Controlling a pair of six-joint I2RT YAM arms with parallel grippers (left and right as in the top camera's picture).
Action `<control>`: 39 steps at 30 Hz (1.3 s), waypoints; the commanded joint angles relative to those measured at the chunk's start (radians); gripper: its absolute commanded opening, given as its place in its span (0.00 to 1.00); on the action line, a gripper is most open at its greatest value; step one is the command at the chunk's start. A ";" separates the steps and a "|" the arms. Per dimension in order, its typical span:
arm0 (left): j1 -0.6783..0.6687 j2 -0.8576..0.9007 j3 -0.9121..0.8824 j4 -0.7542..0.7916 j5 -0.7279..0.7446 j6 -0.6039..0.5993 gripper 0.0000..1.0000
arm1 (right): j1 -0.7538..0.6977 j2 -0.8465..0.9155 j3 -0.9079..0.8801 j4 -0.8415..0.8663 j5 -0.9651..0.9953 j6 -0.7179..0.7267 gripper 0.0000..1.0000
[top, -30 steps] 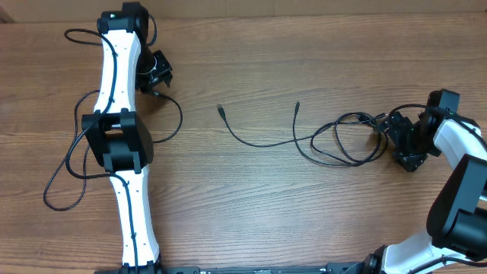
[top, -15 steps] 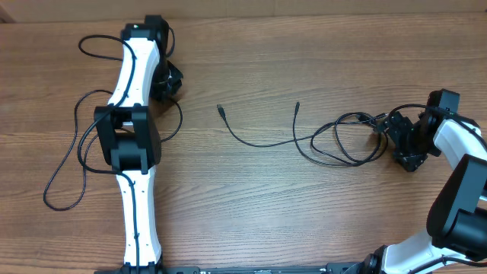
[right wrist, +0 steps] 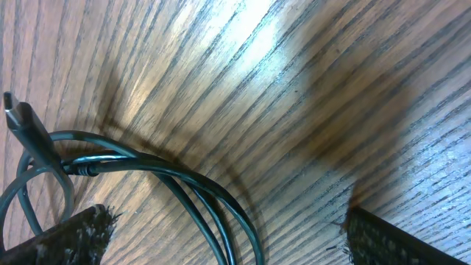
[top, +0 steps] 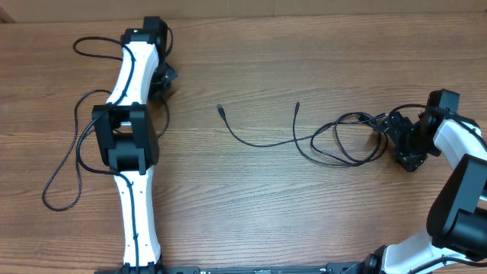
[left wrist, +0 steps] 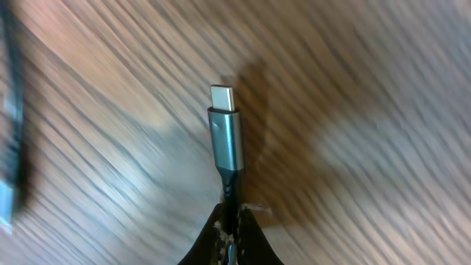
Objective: Untangle cables
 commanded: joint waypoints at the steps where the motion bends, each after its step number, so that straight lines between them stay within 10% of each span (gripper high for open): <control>1: 0.059 -0.020 -0.013 0.024 -0.108 0.048 0.04 | 0.010 0.011 -0.008 0.001 -0.027 0.011 1.00; 13: 0.211 -0.020 -0.013 0.111 -0.096 0.054 0.05 | 0.010 0.011 -0.008 0.001 -0.027 0.011 1.00; 19: 0.270 -0.021 0.018 0.110 -0.033 0.155 0.49 | 0.010 0.011 -0.008 0.001 -0.027 0.011 1.00; 23: 0.298 -0.021 0.106 0.081 0.004 0.307 0.57 | 0.010 0.011 -0.008 0.001 -0.027 0.011 1.00; 30: 0.309 -0.021 0.378 -0.182 0.037 0.349 0.53 | 0.010 0.011 -0.008 0.001 -0.027 0.011 1.00; 36: 0.301 -0.021 0.425 -0.367 0.411 0.525 0.04 | 0.010 0.011 -0.008 0.001 -0.027 0.011 1.00; 39: 0.283 -0.021 0.407 -0.423 0.578 0.594 0.04 | 0.010 0.011 -0.008 0.001 -0.027 0.011 1.00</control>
